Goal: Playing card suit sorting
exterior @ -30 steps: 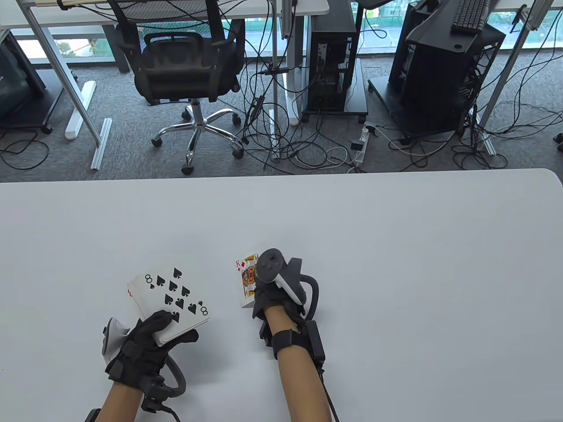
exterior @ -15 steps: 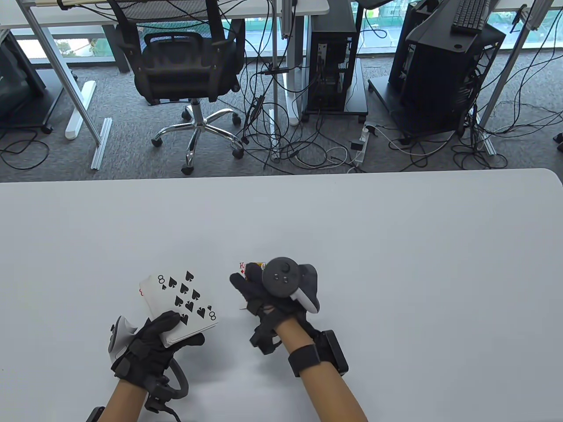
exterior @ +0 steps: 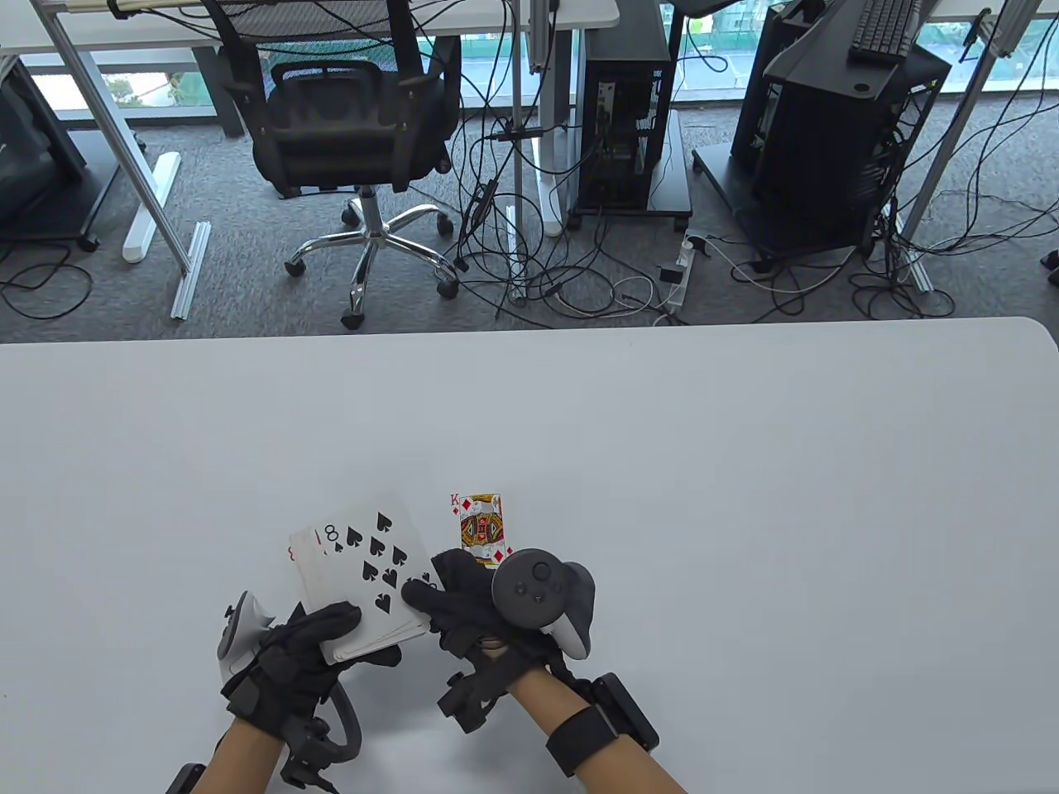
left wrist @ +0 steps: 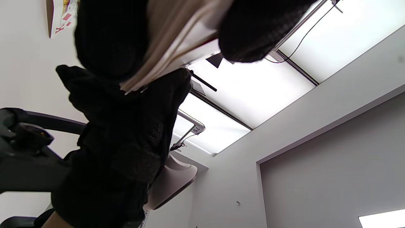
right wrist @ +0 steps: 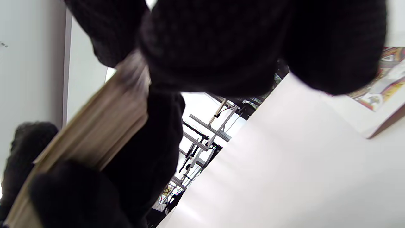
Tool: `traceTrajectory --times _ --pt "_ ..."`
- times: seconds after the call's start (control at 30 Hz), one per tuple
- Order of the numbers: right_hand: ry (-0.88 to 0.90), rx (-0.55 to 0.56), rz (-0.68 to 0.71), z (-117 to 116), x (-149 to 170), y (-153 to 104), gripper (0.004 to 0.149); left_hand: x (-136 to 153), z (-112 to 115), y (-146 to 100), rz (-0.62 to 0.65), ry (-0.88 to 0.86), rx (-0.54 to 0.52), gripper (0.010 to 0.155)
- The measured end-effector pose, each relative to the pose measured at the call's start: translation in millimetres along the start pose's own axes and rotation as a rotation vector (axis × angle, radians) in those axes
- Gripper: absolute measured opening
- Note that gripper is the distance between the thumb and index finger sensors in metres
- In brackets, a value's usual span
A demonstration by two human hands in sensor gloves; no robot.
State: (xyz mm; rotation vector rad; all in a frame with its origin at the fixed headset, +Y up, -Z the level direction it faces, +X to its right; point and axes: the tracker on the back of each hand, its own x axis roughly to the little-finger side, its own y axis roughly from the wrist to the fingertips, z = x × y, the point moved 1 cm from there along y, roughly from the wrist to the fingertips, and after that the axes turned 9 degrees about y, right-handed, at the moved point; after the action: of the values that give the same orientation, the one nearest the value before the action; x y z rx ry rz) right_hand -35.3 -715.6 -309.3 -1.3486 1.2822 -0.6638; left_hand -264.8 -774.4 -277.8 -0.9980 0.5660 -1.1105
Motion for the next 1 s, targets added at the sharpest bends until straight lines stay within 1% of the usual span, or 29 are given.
traceTrajectory --times 0.07,0.17,0.2,0.23,0.27,0.3,0.33,0.37,0.4,0.47,0.5,0.57,0.63,0.73,0.87,0.93,1.0 --pt "0.039 0.020 -0.038 12.8 6.3 3.5 0.050 1.2 0.3 -0.1 0.000 -0.020 0.004 0.071" --pt "0.173 0.065 -0.141 43.7 22.1 11.1 0.044 -1.3 3.3 0.2 0.020 -0.069 0.007 0.070" --pt "0.245 0.094 -0.168 58.4 29.7 13.7 0.042 -2.8 3.5 0.1 0.024 -0.066 0.002 0.070" --pt "0.286 0.148 -0.191 74.1 36.4 15.4 0.041 -4.0 3.0 0.0 0.026 -0.056 -0.002 0.070" --pt "0.285 0.197 -0.213 87.0 41.4 16.4 0.040 -4.8 2.4 -0.1 0.028 -0.046 -0.004 0.070" --pt "0.223 0.252 -0.243 106.4 49.1 17.4 0.040 -5.6 1.6 -0.4 0.025 -0.033 -0.011 0.070" --pt "0.131 0.273 -0.266 123.9 56.4 17.5 0.040 -5.5 0.9 -0.6 0.021 -0.027 -0.018 0.070" --pt "0.053 0.293 -0.282 135.2 61.5 16.8 0.040 -5.2 0.8 -0.7 0.018 -0.028 -0.023 0.070" --pt "-0.086 0.328 -0.328 150.7 69.2 14.4 0.040 -4.2 0.7 -0.7 0.013 -0.037 -0.027 0.070" --pt "-0.271 0.368 -0.423 169.8 81.3 7.9 0.041 -2.9 1.3 -0.7 0.008 -0.055 -0.029 0.070" --pt "-0.349 0.365 -0.476 177.5 88.6 4.5 0.041 -2.8 1.7 -0.7 0.006 -0.058 -0.029 0.070" --pt "-0.472 0.345 -0.570 185.1 98.9 -0.8 0.042 -2.5 1.1 -0.9 0.001 -0.052 -0.029 0.070" --pt "-0.609 0.317 -0.631 187.7 105.4 -3.5 0.044 -1.6 -0.7 -1.3 -0.003 -0.042 -0.029 0.070" --pt "-0.807 0.247 -0.678 184.9 112.0 -3.4 0.047 -0.7 -1.6 -1.6 -0.010 -0.039 -0.030 0.070" --pt "-0.873 0.200 -0.740 176.4 118.6 -1.6 0.053 -1.7 -0.4 -1.8 -0.014 -0.040 -0.033 0.070" --pt "-0.940 0.178 -0.787 173.1 117.1 0.0 0.058 -1.6 -0.8 -1.9 -0.015 -0.036 -0.034 0.070" --pt "-1.113 0.211 -0.784 169.4 108.2 2.8 0.064 -1.3 -1.0 -1.9 -0.018 -0.035 -0.036 0.070"
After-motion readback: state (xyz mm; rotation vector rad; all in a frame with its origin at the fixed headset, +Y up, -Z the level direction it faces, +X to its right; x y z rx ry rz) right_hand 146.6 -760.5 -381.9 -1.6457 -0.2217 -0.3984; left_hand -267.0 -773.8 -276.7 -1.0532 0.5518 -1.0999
